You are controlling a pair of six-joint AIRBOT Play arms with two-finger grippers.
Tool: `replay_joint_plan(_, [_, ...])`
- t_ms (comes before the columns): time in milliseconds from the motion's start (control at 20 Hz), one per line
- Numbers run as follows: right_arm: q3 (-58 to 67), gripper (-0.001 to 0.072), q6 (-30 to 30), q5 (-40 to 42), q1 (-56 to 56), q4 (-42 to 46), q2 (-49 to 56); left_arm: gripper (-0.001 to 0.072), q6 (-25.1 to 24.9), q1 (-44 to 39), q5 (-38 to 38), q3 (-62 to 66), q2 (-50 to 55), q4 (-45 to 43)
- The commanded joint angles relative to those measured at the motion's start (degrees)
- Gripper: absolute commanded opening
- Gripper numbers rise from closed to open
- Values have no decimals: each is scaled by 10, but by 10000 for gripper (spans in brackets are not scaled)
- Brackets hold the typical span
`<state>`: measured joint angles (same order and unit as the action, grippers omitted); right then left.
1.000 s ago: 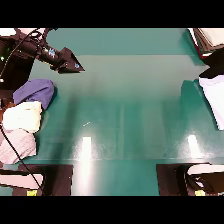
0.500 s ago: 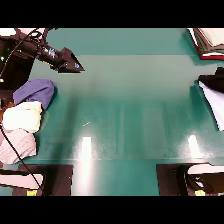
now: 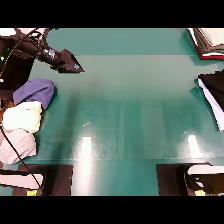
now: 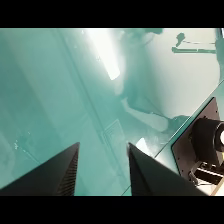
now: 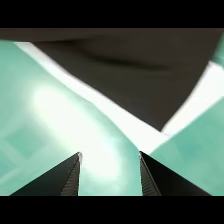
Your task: Fold the shirts.
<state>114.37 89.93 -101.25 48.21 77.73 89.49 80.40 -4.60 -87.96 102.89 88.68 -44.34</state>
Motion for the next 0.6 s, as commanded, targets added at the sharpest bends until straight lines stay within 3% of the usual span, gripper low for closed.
replay_joint_plan(0, [0,410,2,44,-57,-106,-36,365,2,0,10,1,0,1])
replay_joint_plan(100, [0,405,1,63,-108,-139,-65,365,2,0,23,1,0,1])
replay_joint_plan(150, [0,283,-1,73,-133,-139,-79,365,2,0,26,1,0,1])
replay_joint_plan(200, [0,69,-12,85,-161,-136,-93,365,2,0,31,1,0,1])
replay_joint_plan(250, [0,23,-23,94,-185,-136,-104,365,2,0,39,1,0,1])
replay_joint_plan(550, [0,23,-26,118,-304,-137,-136,365,2,0,64,1,0,1])
